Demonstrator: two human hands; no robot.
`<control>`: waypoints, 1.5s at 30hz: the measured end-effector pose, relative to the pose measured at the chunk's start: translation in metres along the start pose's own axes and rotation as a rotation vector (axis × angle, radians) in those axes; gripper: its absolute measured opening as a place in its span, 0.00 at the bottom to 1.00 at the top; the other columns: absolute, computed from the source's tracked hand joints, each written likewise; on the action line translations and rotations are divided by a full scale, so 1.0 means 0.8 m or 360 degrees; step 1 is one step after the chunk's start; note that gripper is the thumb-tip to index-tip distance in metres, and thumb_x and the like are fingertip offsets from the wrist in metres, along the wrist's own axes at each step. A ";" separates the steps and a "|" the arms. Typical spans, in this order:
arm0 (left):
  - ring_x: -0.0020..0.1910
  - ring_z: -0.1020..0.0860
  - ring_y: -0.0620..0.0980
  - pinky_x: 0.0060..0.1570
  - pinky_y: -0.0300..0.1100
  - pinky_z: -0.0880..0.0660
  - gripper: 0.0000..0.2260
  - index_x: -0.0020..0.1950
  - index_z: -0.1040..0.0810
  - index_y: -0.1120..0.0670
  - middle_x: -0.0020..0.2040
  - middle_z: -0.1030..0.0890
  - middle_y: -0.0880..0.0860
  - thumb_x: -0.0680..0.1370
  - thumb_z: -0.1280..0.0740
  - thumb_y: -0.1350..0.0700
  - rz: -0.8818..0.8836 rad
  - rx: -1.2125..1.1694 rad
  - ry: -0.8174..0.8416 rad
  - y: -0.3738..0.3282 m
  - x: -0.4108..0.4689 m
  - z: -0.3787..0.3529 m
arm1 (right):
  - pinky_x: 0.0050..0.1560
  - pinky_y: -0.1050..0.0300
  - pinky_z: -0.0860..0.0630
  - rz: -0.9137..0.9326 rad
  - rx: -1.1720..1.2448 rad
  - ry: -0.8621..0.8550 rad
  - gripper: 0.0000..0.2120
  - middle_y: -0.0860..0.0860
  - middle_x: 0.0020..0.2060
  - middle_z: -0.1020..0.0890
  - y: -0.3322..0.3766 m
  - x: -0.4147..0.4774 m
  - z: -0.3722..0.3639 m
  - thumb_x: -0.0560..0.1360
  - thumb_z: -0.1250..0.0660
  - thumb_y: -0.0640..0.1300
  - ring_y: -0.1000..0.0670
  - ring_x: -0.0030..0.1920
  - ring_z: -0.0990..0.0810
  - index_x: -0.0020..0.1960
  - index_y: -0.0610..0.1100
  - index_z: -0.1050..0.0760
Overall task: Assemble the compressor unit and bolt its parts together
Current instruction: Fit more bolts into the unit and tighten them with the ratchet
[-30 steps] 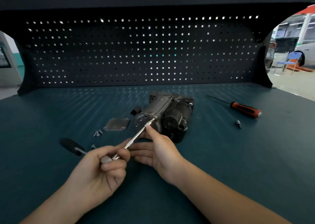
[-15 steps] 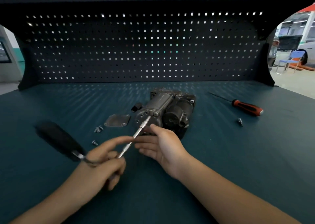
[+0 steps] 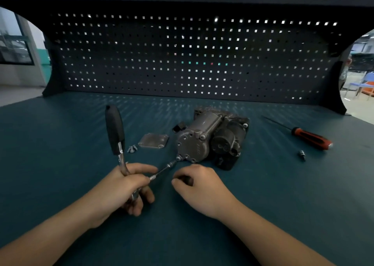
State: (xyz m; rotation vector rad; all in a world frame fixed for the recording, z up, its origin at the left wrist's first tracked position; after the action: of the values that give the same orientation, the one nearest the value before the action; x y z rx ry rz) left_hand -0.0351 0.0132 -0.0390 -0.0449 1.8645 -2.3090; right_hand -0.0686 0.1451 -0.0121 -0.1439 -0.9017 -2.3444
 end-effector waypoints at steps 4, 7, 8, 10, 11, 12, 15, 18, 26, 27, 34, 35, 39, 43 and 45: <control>0.17 0.31 0.49 0.19 0.34 0.36 0.13 0.54 0.23 0.52 0.27 0.22 0.56 0.78 0.42 0.65 -0.0046 0.0032 0.0001 -0.001 -0.002 0.001 | 0.49 0.64 0.32 0.0016 -0.0019 0.0017 0.11 0.55 0.44 0.27 0.001 0.000 -0.003 0.76 0.38 0.50 0.56 0.45 0.28 0.53 0.48 0.21; 0.17 0.30 0.49 0.19 0.34 0.36 0.14 0.53 0.23 0.51 0.26 0.21 0.55 0.78 0.43 0.65 -0.0127 0.0164 -0.0007 -0.007 -0.001 0.000 | 0.48 0.64 0.32 0.0000 -0.0042 0.0019 0.11 0.56 0.43 0.29 0.000 0.000 -0.005 0.76 0.38 0.50 0.56 0.44 0.28 0.54 0.50 0.21; 0.17 0.30 0.48 0.20 0.34 0.35 0.14 0.53 0.23 0.49 0.27 0.21 0.55 0.78 0.43 0.65 -0.0152 0.0228 -0.0012 -0.009 0.000 0.000 | 0.49 0.64 0.32 -0.0008 -0.0045 0.0016 0.11 0.56 0.43 0.29 0.000 -0.001 -0.005 0.75 0.38 0.50 0.55 0.46 0.27 0.53 0.50 0.21; 0.18 0.28 0.48 0.21 0.33 0.34 0.14 0.52 0.25 0.45 0.29 0.19 0.53 0.78 0.43 0.64 -0.0198 0.0381 -0.0016 -0.012 0.002 0.000 | 0.51 0.63 0.31 -0.0017 -0.0047 0.0012 0.11 0.56 0.43 0.29 -0.001 -0.001 -0.005 0.75 0.38 0.50 0.54 0.47 0.26 0.53 0.50 0.21; 0.18 0.28 0.48 0.21 0.33 0.33 0.15 0.51 0.25 0.43 0.30 0.18 0.52 0.78 0.42 0.63 -0.0220 0.0455 -0.0016 -0.013 0.002 0.000 | 0.51 0.64 0.32 -0.0015 -0.0048 0.0010 0.10 0.56 0.43 0.29 -0.001 -0.001 -0.005 0.75 0.38 0.50 0.55 0.46 0.27 0.53 0.50 0.21; 0.18 0.28 0.47 0.22 0.33 0.33 0.15 0.50 0.26 0.42 0.30 0.18 0.51 0.78 0.42 0.63 -0.0239 0.0509 -0.0014 -0.012 0.003 -0.001 | 0.50 0.65 0.32 -0.0007 -0.0044 0.0008 0.10 0.57 0.43 0.29 0.000 -0.002 -0.006 0.75 0.38 0.50 0.56 0.45 0.28 0.53 0.50 0.21; 0.20 0.27 0.46 0.26 0.36 0.29 0.14 0.48 0.26 0.39 0.30 0.19 0.50 0.77 0.42 0.59 -0.0307 0.0665 -0.0067 -0.011 -0.001 -0.001 | 0.49 0.66 0.33 0.0038 -0.0037 -0.0003 0.10 0.57 0.42 0.29 0.003 -0.002 -0.007 0.75 0.38 0.50 0.59 0.43 0.30 0.53 0.50 0.21; 0.31 0.24 0.50 0.37 0.47 0.26 0.08 0.48 0.23 0.44 0.32 0.21 0.52 0.76 0.41 0.53 -0.0510 0.1057 -0.0278 -0.025 -0.014 0.002 | 0.49 0.65 0.32 0.0086 -0.0024 -0.0036 0.09 0.56 0.41 0.26 0.006 -0.002 -0.005 0.75 0.37 0.46 0.59 0.43 0.30 0.50 0.49 0.19; 0.44 0.27 0.42 0.40 0.33 0.34 0.14 0.49 0.24 0.49 0.46 0.29 0.41 0.77 0.46 0.45 -0.0917 0.1411 -0.0485 -0.048 -0.036 -0.003 | 0.58 0.63 0.33 0.0194 -0.0426 -0.0175 0.14 0.54 0.55 0.25 0.010 -0.007 0.011 0.77 0.41 0.48 0.53 0.58 0.30 0.59 0.49 0.23; 0.44 0.28 0.41 0.40 0.33 0.33 0.14 0.48 0.24 0.50 0.46 0.30 0.42 0.78 0.46 0.45 -0.0891 0.1422 -0.0474 -0.045 -0.033 -0.003 | 0.58 0.61 0.33 0.0162 -0.0492 -0.0207 0.14 0.53 0.55 0.25 0.006 -0.006 0.018 0.78 0.42 0.48 0.52 0.58 0.30 0.59 0.49 0.23; 0.35 0.27 0.45 0.34 0.35 0.33 0.24 0.35 0.27 0.58 0.32 0.28 0.51 0.72 0.49 0.38 -0.0827 0.1127 -0.0423 -0.038 -0.026 -0.003 | 0.57 0.57 0.30 0.0104 -0.0567 -0.0031 0.14 0.50 0.55 0.25 0.000 -0.005 0.000 0.78 0.43 0.49 0.50 0.59 0.30 0.59 0.47 0.25; 0.36 0.26 0.44 0.37 0.36 0.30 0.26 0.37 0.25 0.57 0.33 0.26 0.51 0.71 0.49 0.36 -0.0796 0.1027 -0.0406 -0.035 -0.023 -0.002 | 0.58 0.57 0.31 0.0132 -0.0576 -0.0007 0.15 0.51 0.55 0.25 0.006 -0.006 -0.006 0.78 0.43 0.49 0.51 0.60 0.31 0.61 0.47 0.26; 0.29 0.25 0.43 0.35 0.45 0.27 0.32 0.39 0.20 0.53 0.30 0.23 0.51 0.69 0.48 0.28 -0.0663 0.0646 -0.0394 -0.029 -0.015 0.006 | 0.61 0.57 0.34 0.0263 -0.0572 0.0069 0.16 0.52 0.60 0.27 0.020 -0.006 -0.024 0.78 0.45 0.48 0.51 0.62 0.32 0.64 0.46 0.30; 0.21 0.31 0.40 0.26 0.31 0.34 0.23 0.32 0.19 0.48 0.21 0.32 0.46 0.67 0.46 0.34 -0.0726 0.0279 -0.0500 -0.035 -0.013 0.023 | 0.68 0.61 0.40 0.0322 -0.0504 0.0143 0.22 0.52 0.69 0.35 0.022 -0.006 -0.033 0.79 0.45 0.48 0.53 0.69 0.38 0.73 0.49 0.41; 0.25 0.28 0.39 0.29 0.29 0.33 0.23 0.31 0.21 0.47 0.22 0.28 0.43 0.75 0.45 0.35 -0.0846 0.0365 -0.0450 -0.041 -0.016 0.016 | 0.65 0.60 0.37 0.0333 -0.0491 0.0175 0.22 0.52 0.69 0.37 0.023 -0.006 -0.037 0.80 0.46 0.48 0.52 0.68 0.36 0.74 0.52 0.43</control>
State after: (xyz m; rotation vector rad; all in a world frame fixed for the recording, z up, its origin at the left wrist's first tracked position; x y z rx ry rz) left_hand -0.0243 0.0094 -0.0035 -0.8839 1.5717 -2.6492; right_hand -0.0504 0.1182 -0.0256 -0.2210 -0.4448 -2.2547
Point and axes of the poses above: each hand's wrist, its own x-axis towards the middle knuckle, its own z-axis out of the back of the hand, y = z × x, the point moved 10 cm from there along x, towards the middle knuckle
